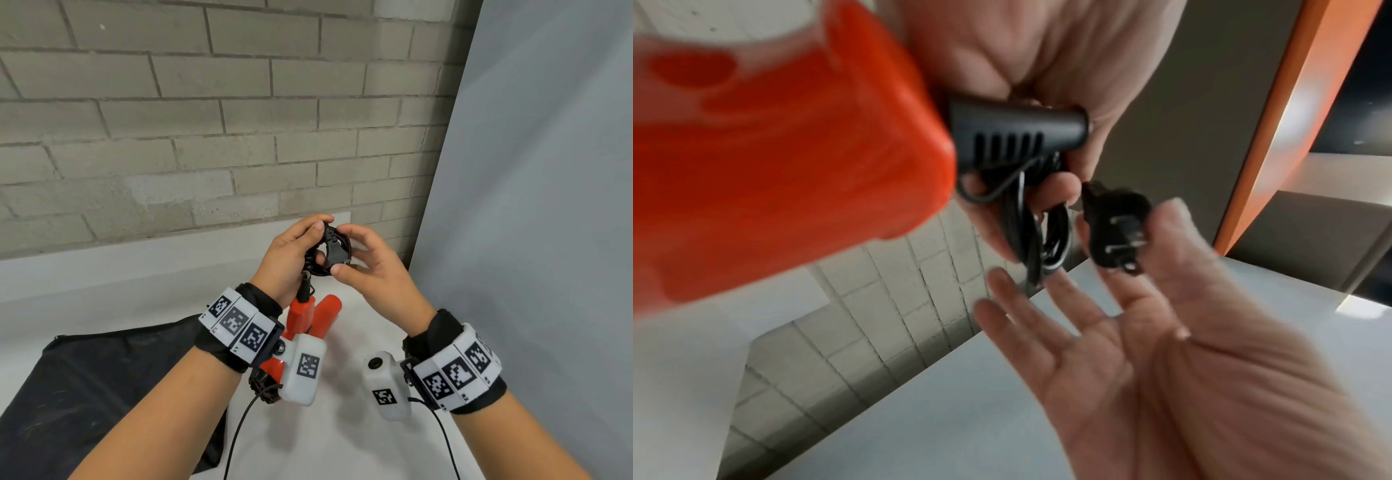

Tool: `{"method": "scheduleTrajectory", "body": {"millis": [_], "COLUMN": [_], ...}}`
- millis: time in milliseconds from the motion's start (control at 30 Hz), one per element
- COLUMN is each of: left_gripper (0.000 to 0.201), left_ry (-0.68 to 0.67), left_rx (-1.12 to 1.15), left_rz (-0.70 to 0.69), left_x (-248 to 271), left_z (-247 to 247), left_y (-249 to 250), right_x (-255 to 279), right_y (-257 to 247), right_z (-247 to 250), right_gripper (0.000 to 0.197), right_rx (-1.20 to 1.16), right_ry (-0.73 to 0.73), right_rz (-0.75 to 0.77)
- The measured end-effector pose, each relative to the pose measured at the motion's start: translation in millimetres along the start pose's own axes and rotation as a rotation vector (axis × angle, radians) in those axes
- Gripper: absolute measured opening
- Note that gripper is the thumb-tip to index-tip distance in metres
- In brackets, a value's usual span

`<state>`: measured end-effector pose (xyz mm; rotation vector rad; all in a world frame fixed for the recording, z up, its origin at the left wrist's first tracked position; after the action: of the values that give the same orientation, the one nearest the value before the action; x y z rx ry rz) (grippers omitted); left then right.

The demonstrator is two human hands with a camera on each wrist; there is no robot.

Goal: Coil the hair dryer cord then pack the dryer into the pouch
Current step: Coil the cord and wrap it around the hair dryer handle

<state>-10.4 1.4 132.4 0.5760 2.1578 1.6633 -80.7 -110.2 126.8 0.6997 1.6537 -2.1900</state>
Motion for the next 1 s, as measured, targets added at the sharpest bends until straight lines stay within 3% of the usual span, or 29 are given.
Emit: {"method": "scheduleTrajectory", "body": {"millis": [167, 333, 500, 600, 767, 867, 1000], "left_gripper": [0.022, 0.045, 0.049, 0.047, 0.034, 0.031, 0.032], "left_ry": [-0.051, -0.157, -0.207, -0.214, -0.217, -0.177, -0.15], "left_rx": [0.014, -0.03, -0.072, -0.046, 0.091, 0.059, -0.043], "left_rz": [0.025, 0.022, 0.021, 0.036, 0.1, 0.069, 0.054], "left_x": [1, 4, 4, 2, 0, -1, -1], "left_z": [-4, -3, -2, -2, -1, -3, -5], "left_y": [-2, -6, -6, -6, -10, -12, -15], "right_x": [0, -1, -2, -6, -7, -5, -8], "right_y": [6, 10, 14, 16, 16, 17, 19], "right_z": [-3, -6, -8, -3, -1, -2, -3], "right_gripper": [0.045, 0.035, 0.041, 0.037, 0.02, 0.02, 0.019], "right_rx": [-0.033, -0.037, -0.014, -0.025, -0.055, -0.176, -0.136], "right_ry": [0.116, 0.263, 0.338, 0.335, 0.17, 0.153, 0.179], "right_rz": [-0.003, -0.023, -0.056, -0.119, -0.185, -0.191, -0.202]}}
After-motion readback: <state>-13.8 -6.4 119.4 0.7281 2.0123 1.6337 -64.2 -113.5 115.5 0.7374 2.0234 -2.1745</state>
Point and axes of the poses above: each hand's wrist, its own x-axis away from the middle knuckle, its own z-axis out of the back of the hand, y = z × x, the point moved 2 cm from there along -x, towards the middle knuckle, and after that the axes turned 11 degrees about z, right-handed, at the moved point
